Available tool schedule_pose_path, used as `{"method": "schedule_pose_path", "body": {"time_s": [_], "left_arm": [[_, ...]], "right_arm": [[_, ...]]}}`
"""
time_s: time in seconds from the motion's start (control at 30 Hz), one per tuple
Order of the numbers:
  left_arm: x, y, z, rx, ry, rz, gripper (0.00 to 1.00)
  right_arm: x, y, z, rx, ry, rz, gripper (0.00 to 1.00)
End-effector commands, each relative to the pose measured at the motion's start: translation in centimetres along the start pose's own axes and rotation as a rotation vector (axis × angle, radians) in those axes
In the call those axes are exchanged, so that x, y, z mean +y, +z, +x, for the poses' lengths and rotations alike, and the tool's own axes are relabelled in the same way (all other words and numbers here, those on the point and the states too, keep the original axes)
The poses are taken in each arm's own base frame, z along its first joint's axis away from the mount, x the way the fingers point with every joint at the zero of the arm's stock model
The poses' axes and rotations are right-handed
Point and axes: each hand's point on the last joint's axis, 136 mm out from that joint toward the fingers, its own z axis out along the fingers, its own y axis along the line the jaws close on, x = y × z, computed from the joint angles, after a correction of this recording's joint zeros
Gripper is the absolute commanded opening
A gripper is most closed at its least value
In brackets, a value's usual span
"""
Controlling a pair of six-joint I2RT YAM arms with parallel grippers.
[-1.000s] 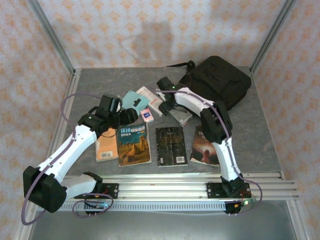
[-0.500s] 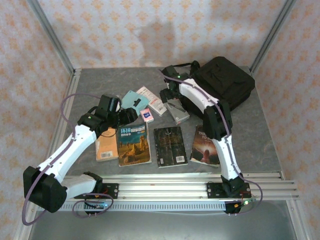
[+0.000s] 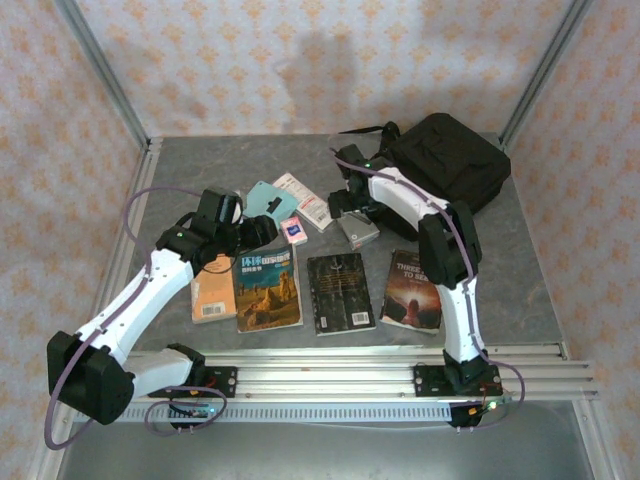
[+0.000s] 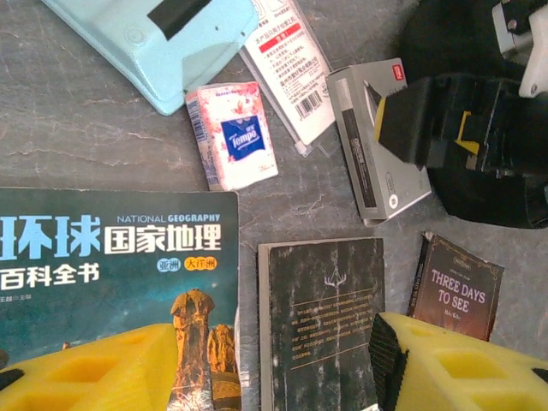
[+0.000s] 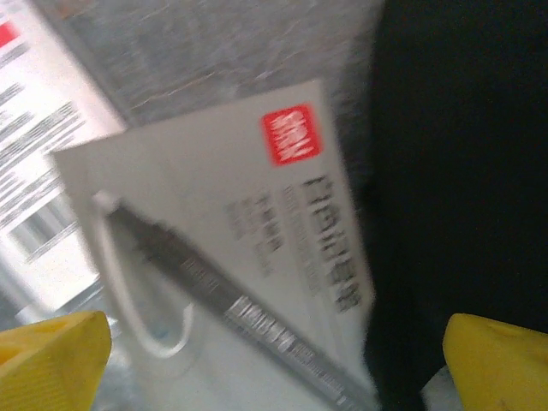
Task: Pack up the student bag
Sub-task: Move the student bag to the top-right of the table.
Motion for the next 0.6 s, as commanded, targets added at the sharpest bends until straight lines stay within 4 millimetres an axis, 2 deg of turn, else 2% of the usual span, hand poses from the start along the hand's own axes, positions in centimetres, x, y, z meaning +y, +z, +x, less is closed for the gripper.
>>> {"method": "schedule_pose_path", "body": {"time_s": [0.0,0.07,0.13,0.27,0.4,0.57], "left_arm": [[0.2,0.2,0.1,0.005,-0.006,0.004,0.62],[0.2,0.2,0.1,0.006,-0.005,0.002,0.62],[0.3,0.3,0.1,0.008,-0.005,0.000,0.62],[0.3,0.4,0.1,0.012,-0.004,-0.003,0.62],[0.3,0.4,0.1,0.012,0.000,-0.002,0.62],[0.4,0.5,0.2,0.013,0.000,-0.001,0.62]], "right_arm": [[-5.3,1.0,-2.3,-0.039,0.094,0.142,1.00],[-6.7,0.9,-3.1,-0.055,0.128,0.150,1.00],[-7.2,0.8,-3.4,-0.054,0.133,0.138,0.99],[-4.3,0.0,-2.8,-0.044,0.085,-0.022,0.99],[-3.7,-1.7,-2.3,-0.092,0.089,-0.052,0.99],[-1.2,-3.6,-1.2,-0.099,0.050,-0.114,0.99]]}}
